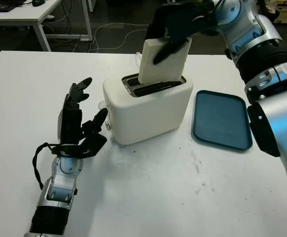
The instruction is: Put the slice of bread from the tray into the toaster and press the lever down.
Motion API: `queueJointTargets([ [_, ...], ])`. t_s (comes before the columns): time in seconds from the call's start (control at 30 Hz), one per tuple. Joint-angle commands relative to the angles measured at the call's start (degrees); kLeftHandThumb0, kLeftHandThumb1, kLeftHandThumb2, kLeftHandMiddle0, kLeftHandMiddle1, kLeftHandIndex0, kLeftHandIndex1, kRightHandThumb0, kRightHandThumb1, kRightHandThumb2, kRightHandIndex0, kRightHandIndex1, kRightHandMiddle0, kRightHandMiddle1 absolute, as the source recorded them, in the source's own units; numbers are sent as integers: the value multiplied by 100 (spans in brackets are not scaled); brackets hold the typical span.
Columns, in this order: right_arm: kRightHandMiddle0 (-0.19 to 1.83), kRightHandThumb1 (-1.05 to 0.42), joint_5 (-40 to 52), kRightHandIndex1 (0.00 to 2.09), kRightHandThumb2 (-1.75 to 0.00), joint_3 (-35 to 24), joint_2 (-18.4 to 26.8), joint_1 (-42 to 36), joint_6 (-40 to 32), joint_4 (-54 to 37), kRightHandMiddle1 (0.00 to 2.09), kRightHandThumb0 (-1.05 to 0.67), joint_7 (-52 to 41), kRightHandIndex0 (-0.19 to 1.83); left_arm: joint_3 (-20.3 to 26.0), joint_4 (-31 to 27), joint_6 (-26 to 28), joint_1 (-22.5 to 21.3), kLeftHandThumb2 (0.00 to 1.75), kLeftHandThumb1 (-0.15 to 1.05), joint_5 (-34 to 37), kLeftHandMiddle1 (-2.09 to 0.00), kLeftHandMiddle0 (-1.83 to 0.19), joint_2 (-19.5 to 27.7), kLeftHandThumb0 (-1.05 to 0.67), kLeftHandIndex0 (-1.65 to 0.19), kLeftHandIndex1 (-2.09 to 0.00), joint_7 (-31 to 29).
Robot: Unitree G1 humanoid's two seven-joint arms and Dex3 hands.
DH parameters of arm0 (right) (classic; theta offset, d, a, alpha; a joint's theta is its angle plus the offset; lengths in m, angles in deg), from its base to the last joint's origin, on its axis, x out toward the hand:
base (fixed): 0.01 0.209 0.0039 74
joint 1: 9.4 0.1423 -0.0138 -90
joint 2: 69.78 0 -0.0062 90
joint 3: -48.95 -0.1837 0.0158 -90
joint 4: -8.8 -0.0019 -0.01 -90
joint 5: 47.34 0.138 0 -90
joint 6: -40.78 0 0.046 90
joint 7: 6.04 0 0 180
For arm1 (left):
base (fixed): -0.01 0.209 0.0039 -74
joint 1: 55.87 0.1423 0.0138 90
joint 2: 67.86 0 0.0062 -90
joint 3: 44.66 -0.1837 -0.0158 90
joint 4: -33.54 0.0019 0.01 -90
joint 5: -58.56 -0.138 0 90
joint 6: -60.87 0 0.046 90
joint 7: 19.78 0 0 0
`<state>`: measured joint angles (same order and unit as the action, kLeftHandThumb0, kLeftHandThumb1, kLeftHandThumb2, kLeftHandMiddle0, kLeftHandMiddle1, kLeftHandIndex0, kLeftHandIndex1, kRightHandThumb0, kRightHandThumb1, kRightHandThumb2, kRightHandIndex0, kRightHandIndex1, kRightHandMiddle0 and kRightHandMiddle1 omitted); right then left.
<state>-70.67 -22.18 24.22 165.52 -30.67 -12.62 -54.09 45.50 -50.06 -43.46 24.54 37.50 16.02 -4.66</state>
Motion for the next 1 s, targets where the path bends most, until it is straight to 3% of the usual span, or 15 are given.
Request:
queueJointTargets([
  [0.0,124,-89,79,32,0,-47,-65,-62,-141,83,2,-37,-24,139,-1,2,-36,-61,61,92,9,-115,0,-8,-102,0,-67,32],
  [0.43,125,-89,57,37,0,-19,-150,-293,14,109,2,-37,-31,134,8,59,-132,-70,59,92,110,-115,0,-33,-101,0,-68,8],
  [0.77,127,-88,65,57,0,-8,-138,-280,77,117,3,-41,-338,130,-7,43,-116,-59,61,92,-8,-116,0,3,-102,0,-67,76],
  [0.97,124,-86,-141,51,0,232,-87,-341,144,70,2,-47,-406,118,-10,5,-80,-50,61,92,13,-116,0,-25,-102,0,-68,51],
])
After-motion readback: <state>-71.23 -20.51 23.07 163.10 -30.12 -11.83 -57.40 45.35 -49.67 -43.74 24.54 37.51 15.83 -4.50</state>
